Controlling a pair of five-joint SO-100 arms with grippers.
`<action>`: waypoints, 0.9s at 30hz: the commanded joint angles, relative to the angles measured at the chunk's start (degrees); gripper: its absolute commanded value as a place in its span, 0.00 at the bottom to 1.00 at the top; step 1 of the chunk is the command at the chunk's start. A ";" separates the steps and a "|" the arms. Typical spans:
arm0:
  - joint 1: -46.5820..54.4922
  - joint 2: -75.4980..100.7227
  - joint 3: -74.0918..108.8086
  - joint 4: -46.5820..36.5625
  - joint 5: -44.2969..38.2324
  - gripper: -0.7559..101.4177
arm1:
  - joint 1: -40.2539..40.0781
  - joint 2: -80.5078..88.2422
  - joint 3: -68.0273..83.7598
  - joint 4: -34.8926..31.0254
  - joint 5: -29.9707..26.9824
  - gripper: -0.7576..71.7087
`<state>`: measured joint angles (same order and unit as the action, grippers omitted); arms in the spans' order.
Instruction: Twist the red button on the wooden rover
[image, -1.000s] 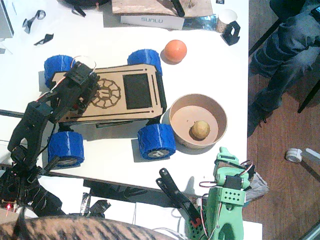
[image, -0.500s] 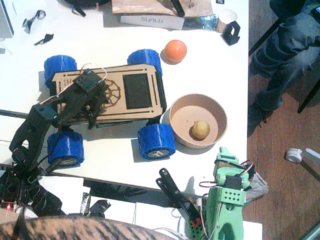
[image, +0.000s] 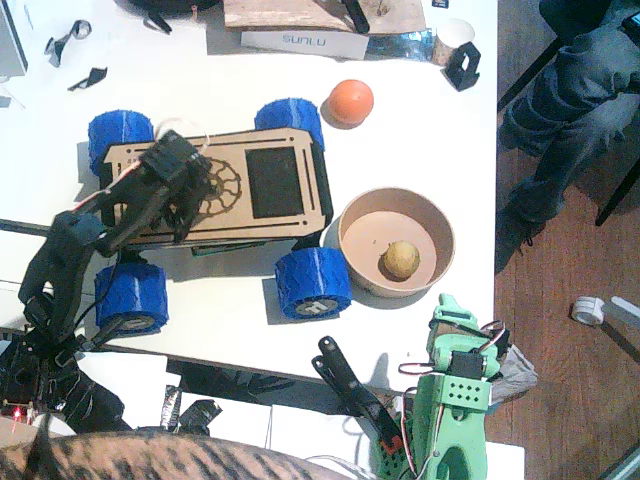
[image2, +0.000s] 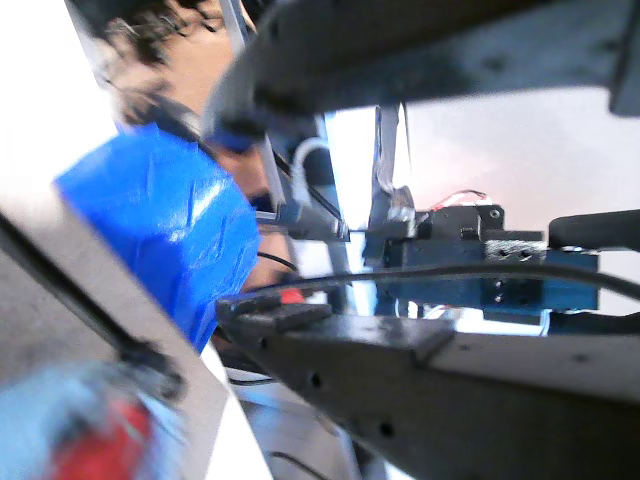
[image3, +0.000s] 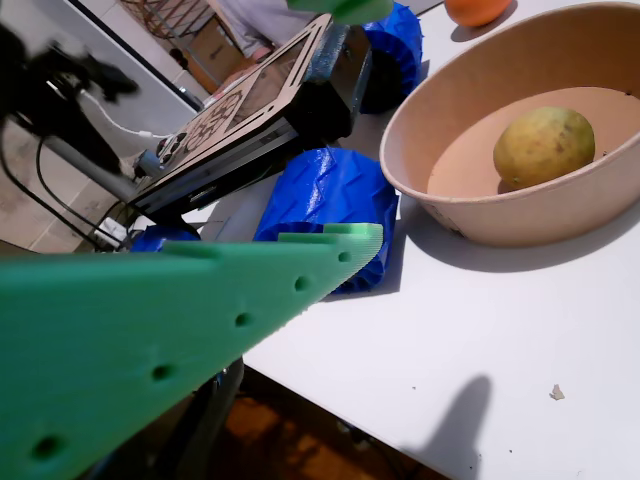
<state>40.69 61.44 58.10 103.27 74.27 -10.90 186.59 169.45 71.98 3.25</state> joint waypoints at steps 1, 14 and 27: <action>1.58 10.02 -1.05 1.67 -4.92 0.15 | 0.26 -0.26 -0.35 -0.26 0.00 0.29; 0.70 26.89 -0.26 0.97 -29.18 0.01 | 0.26 -0.26 -0.35 -0.26 0.00 0.29; -9.93 35.33 -0.18 -4.83 -49.13 0.01 | 0.26 -0.26 -0.35 -0.26 0.00 0.29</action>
<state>32.34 90.18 58.18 99.84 28.30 -10.90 186.59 169.45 71.98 3.25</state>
